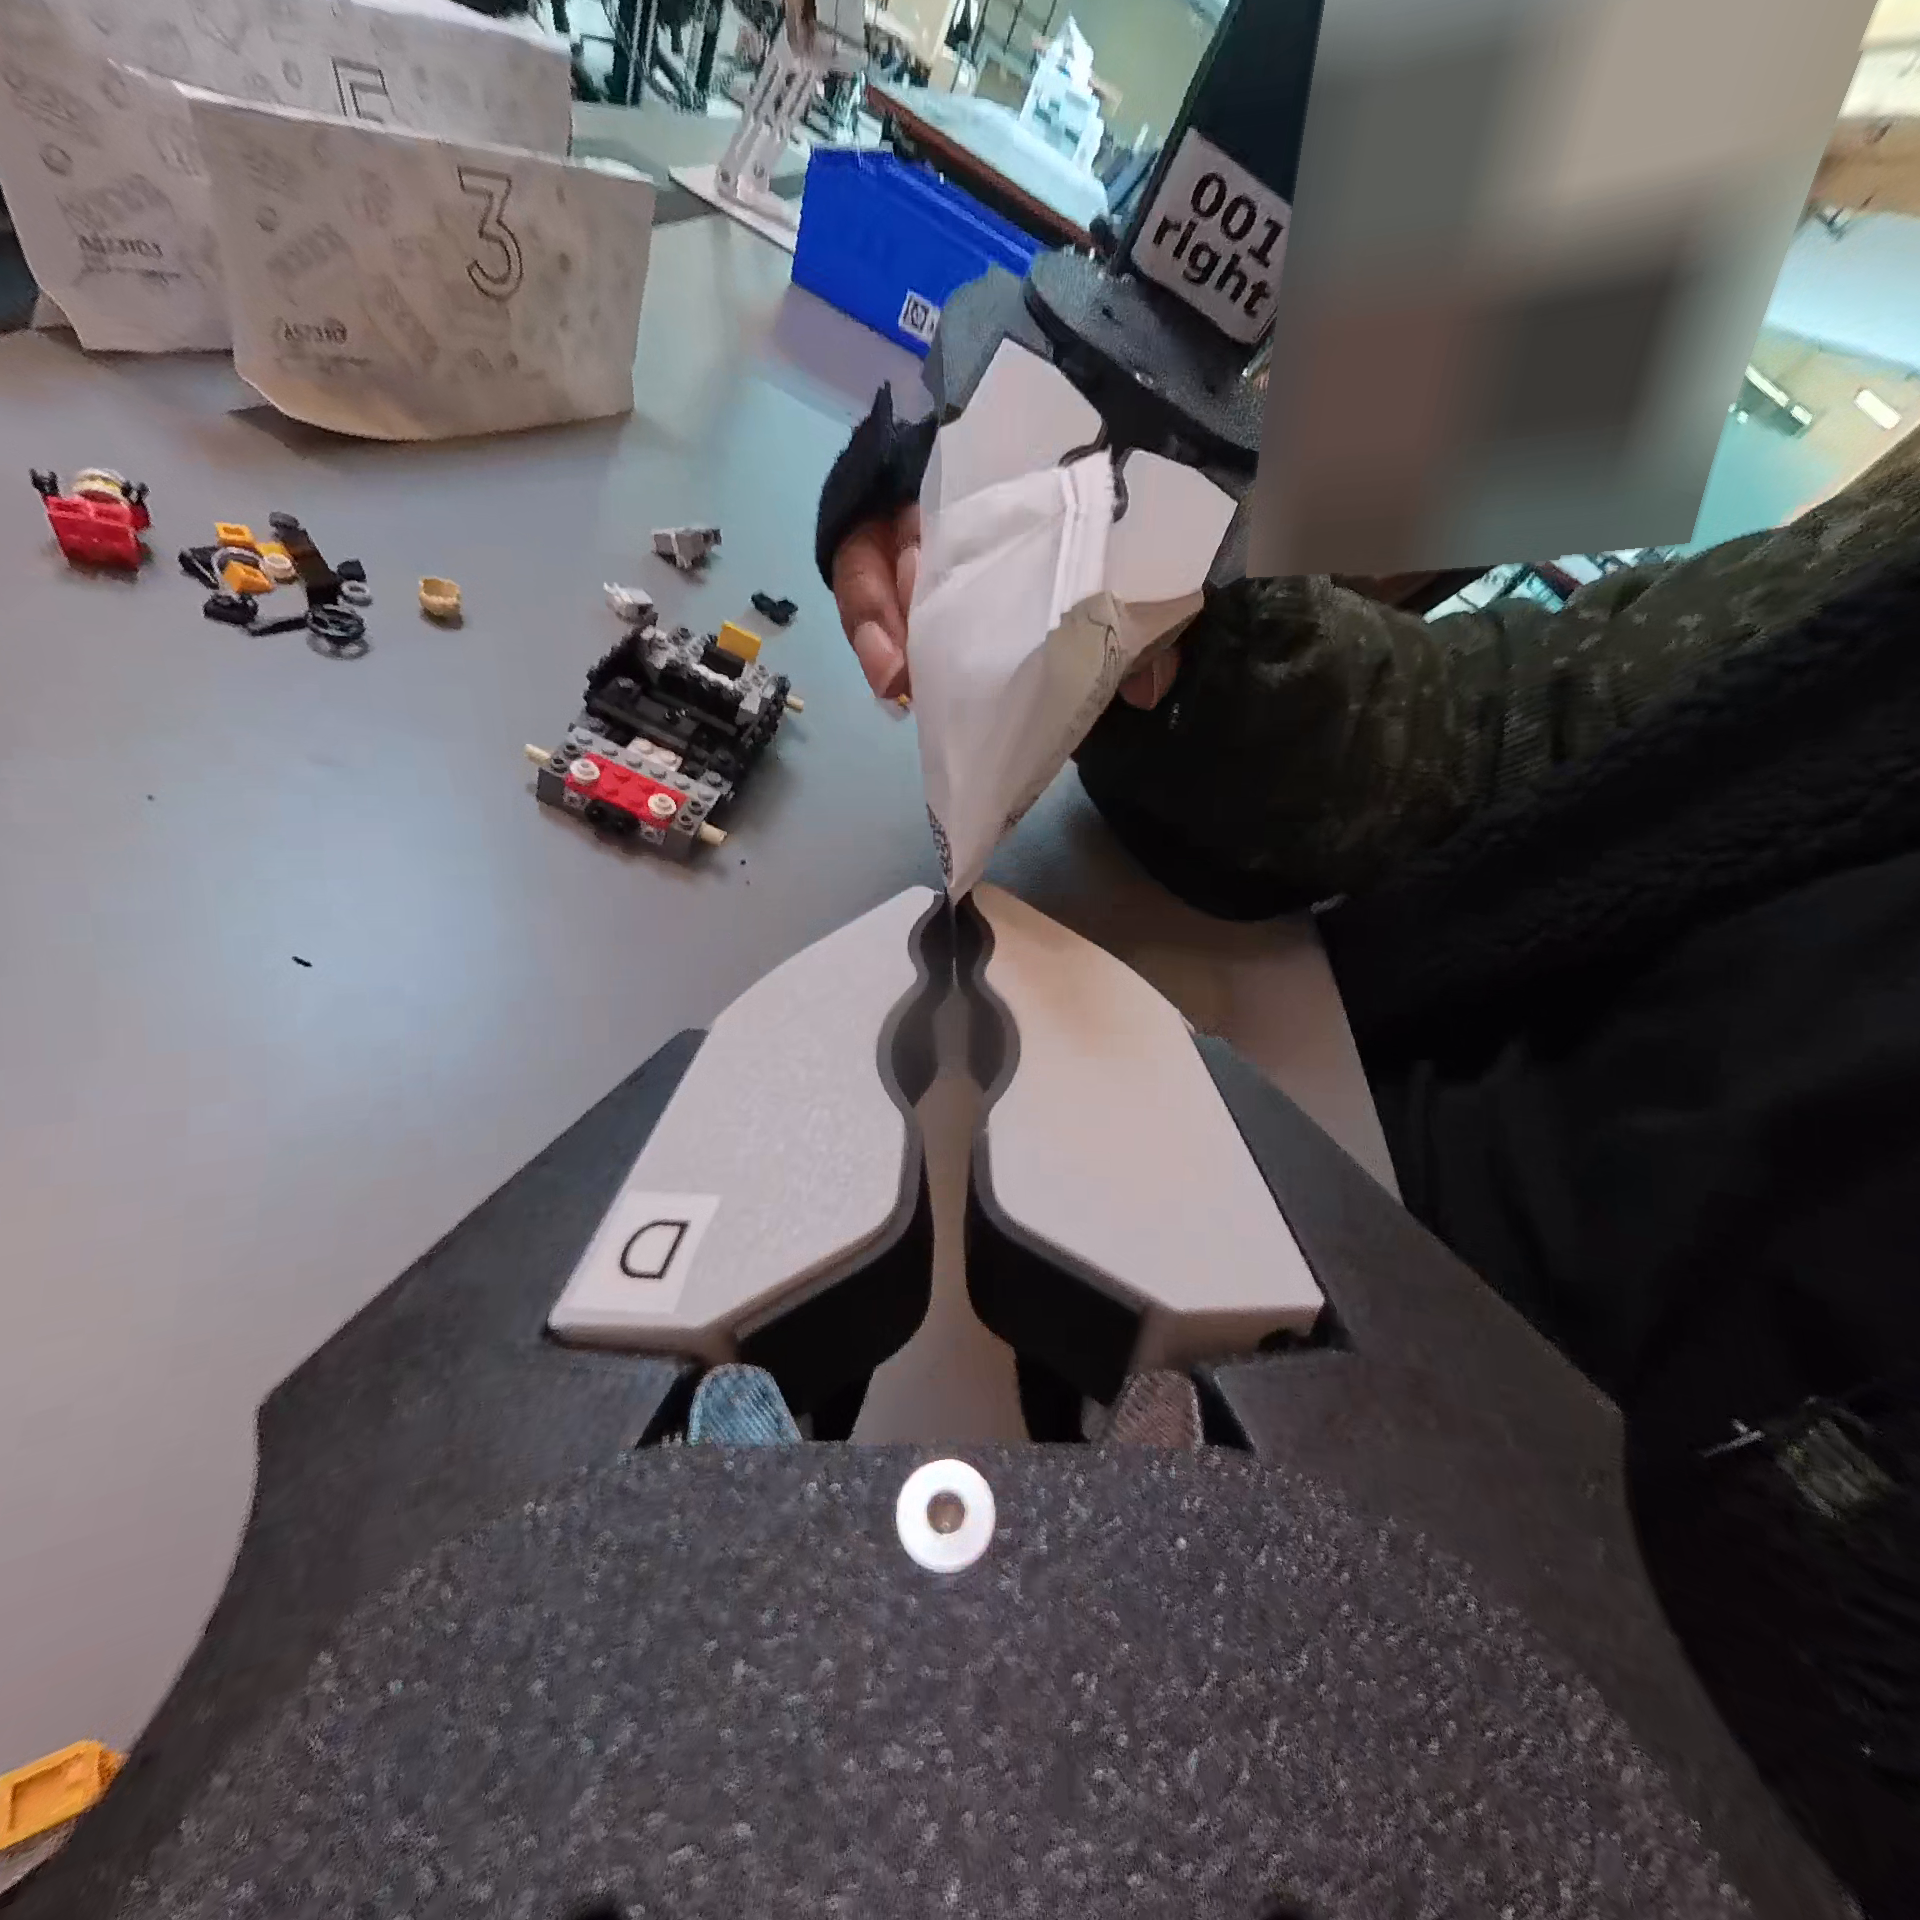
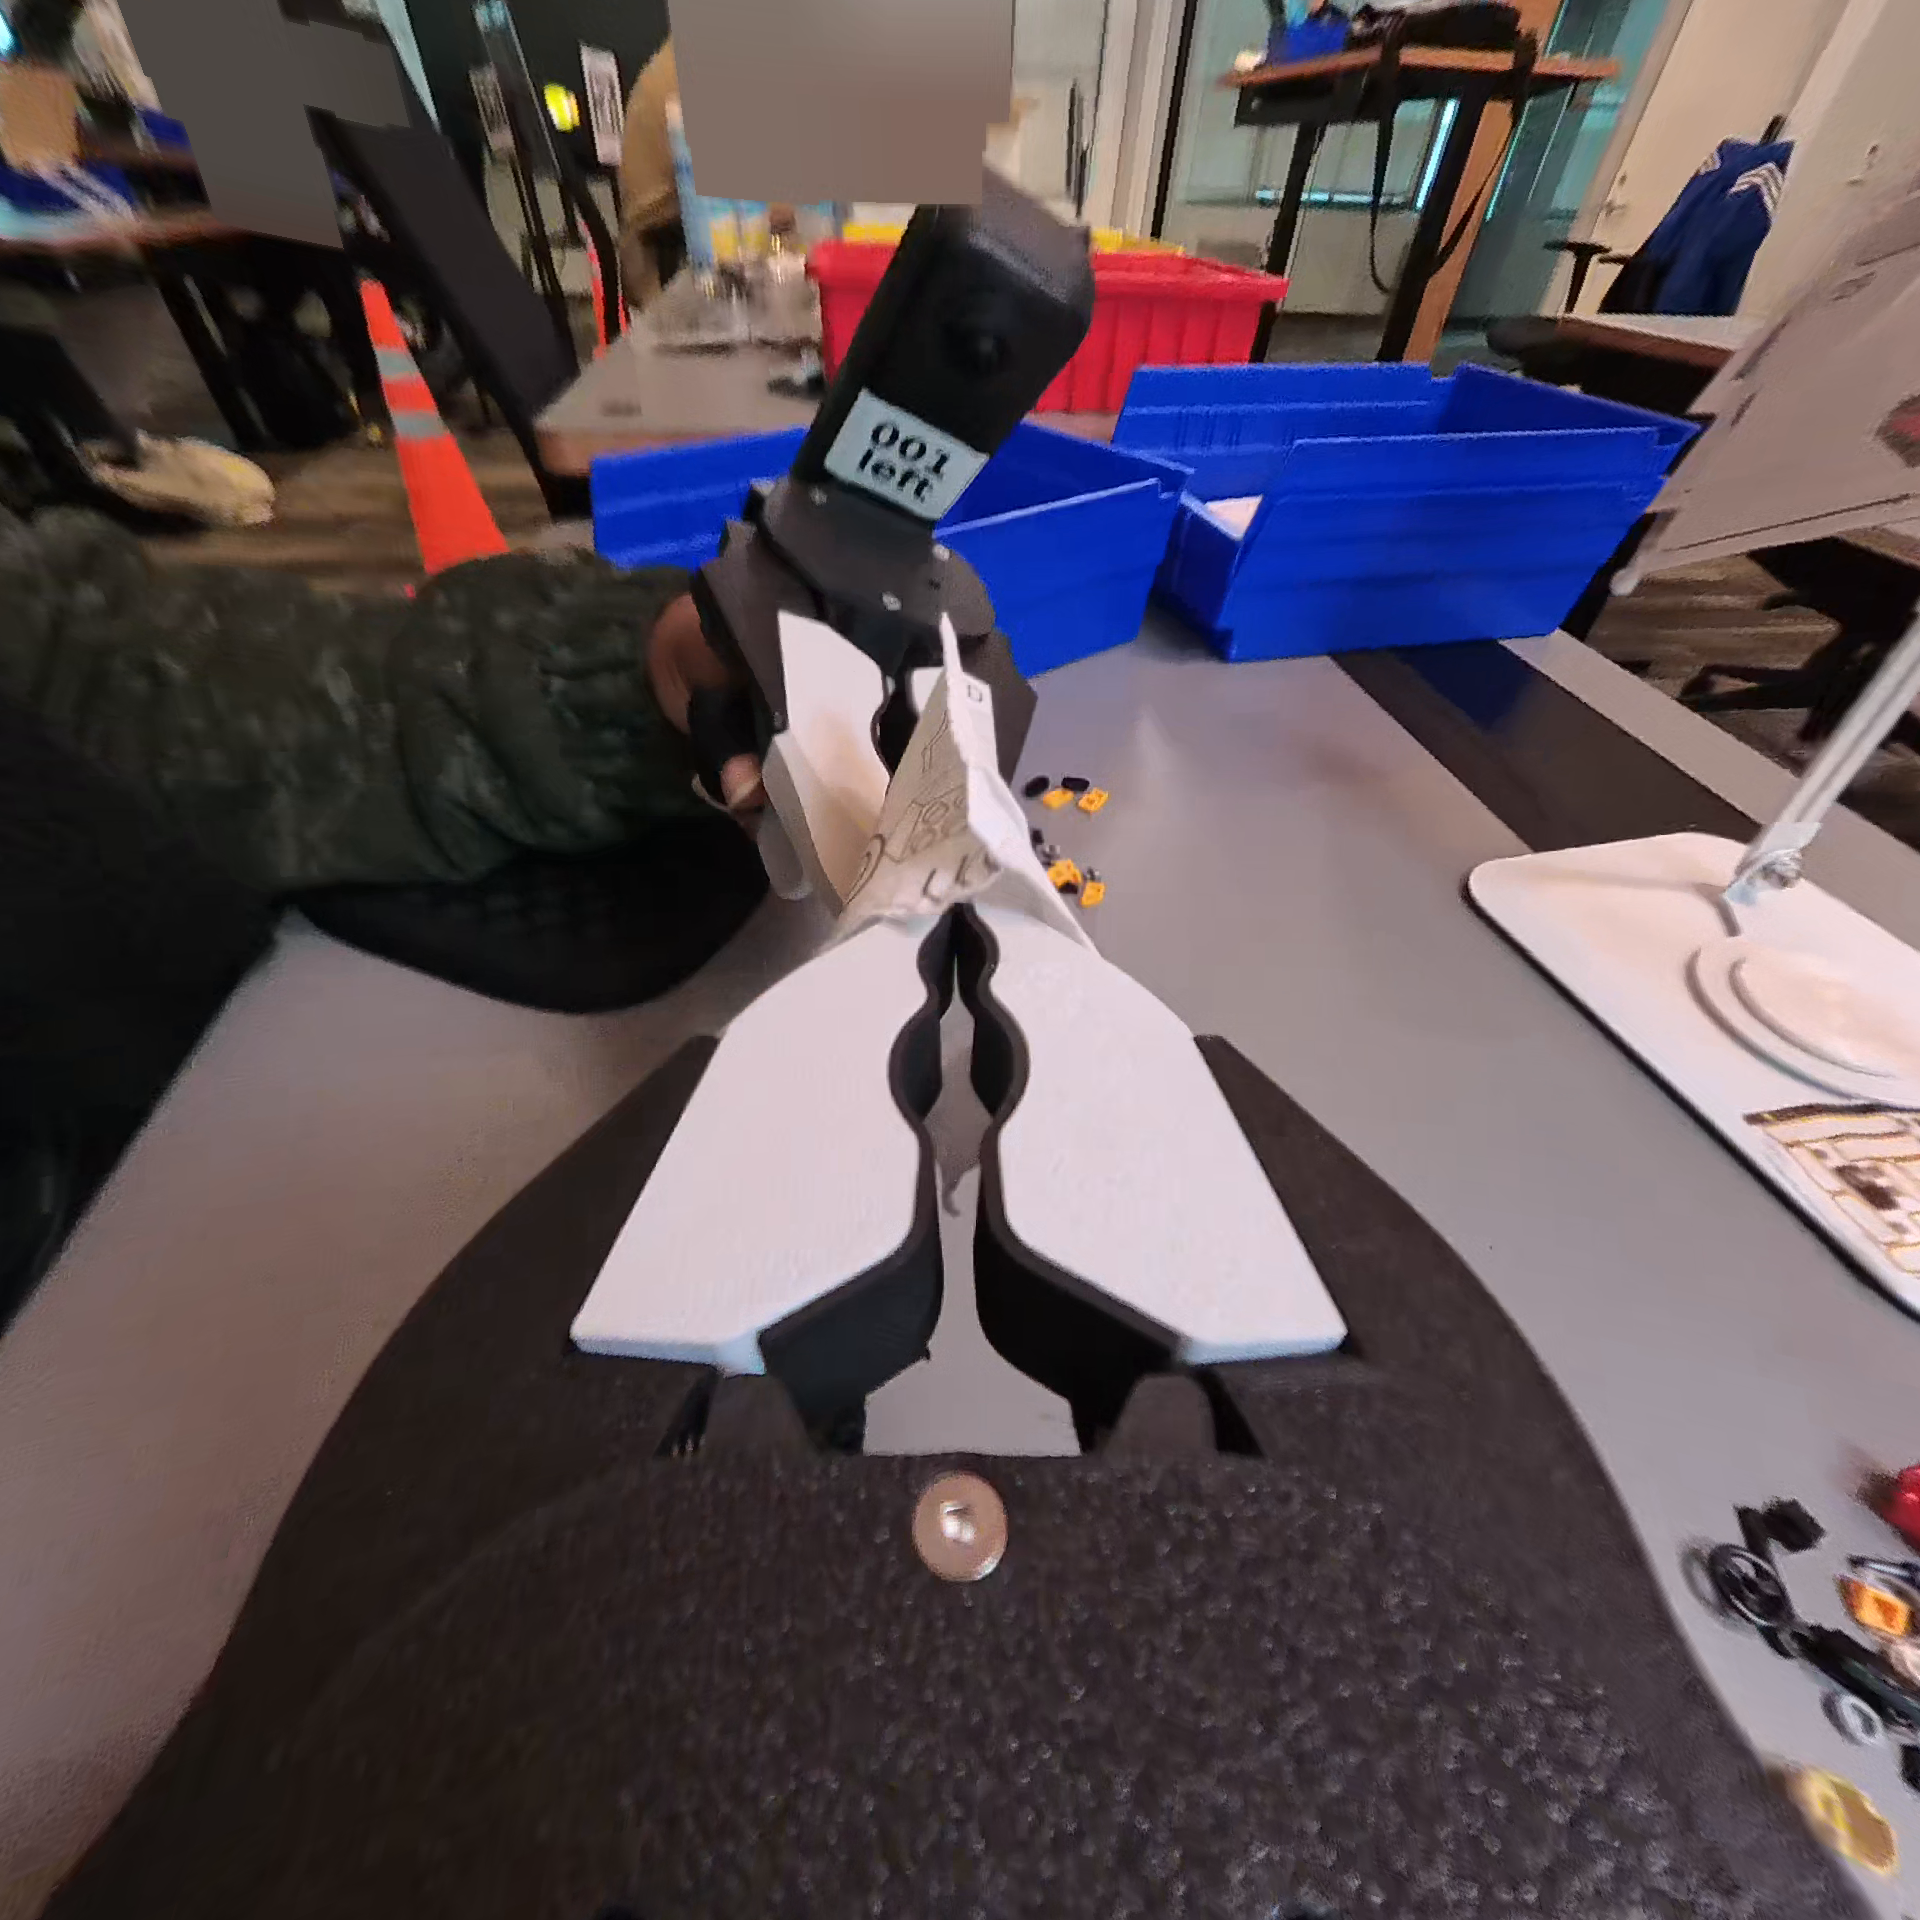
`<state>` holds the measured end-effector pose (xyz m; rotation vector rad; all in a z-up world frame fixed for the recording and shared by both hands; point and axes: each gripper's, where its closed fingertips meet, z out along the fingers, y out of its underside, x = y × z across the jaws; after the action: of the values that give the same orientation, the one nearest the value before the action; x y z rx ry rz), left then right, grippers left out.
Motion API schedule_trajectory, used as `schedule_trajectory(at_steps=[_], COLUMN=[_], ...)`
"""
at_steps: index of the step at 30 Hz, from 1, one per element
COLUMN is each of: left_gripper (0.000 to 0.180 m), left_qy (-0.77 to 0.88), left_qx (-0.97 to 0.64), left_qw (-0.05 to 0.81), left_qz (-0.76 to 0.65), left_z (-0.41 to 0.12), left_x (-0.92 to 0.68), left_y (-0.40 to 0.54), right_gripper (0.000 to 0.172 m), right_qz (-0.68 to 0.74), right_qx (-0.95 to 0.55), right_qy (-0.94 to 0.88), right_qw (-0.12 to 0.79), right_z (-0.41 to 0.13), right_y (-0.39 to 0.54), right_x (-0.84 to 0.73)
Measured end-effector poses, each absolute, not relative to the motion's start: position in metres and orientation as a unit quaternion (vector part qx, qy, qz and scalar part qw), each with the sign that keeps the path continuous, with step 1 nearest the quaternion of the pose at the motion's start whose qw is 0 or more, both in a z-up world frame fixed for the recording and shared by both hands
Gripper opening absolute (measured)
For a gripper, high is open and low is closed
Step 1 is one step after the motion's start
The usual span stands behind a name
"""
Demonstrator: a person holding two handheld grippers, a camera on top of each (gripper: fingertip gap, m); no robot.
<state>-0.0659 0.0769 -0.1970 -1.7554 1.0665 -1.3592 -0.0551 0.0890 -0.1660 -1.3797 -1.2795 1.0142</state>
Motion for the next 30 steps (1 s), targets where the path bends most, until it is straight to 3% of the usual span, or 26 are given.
schedule_trajectory(at_steps=[8,15,21,26,30], left_gripper=[0.001,0.003,0.026,0.011,0.017], left_qy=[0.430,0.446,0.421,0.402,0.402], left_qx=[-0.689,-0.695,-0.662,-0.648,-0.642], left_qw=[0.320,0.322,0.381,0.396,0.378], left_qz=[-0.488,-0.463,-0.490,-0.511,-0.533], left_z=[-0.211,-0.219,-0.191,-0.179,-0.179], left_x=[-0.061,-0.060,-0.068,-0.071,-0.068], left_y=[0.075,0.075,0.082,0.084,0.078], right_gripper=[0.002,0.004,0.000,0.000,0.000], right_qz=[0.426,0.461,0.509,0.514,0.514], right_qx=[-0.556,-0.582,-0.589,-0.585,-0.566], right_qy=[-0.525,-0.512,-0.471,-0.483,-0.484], right_qw=[0.483,0.433,0.414,0.401,0.425], right_z=[-0.176,-0.187,-0.182,-0.186,-0.180], right_y=[0.082,0.083,0.094,0.085,0.082], right_x=[-0.069,-0.069,-0.058,-0.065,-0.068])
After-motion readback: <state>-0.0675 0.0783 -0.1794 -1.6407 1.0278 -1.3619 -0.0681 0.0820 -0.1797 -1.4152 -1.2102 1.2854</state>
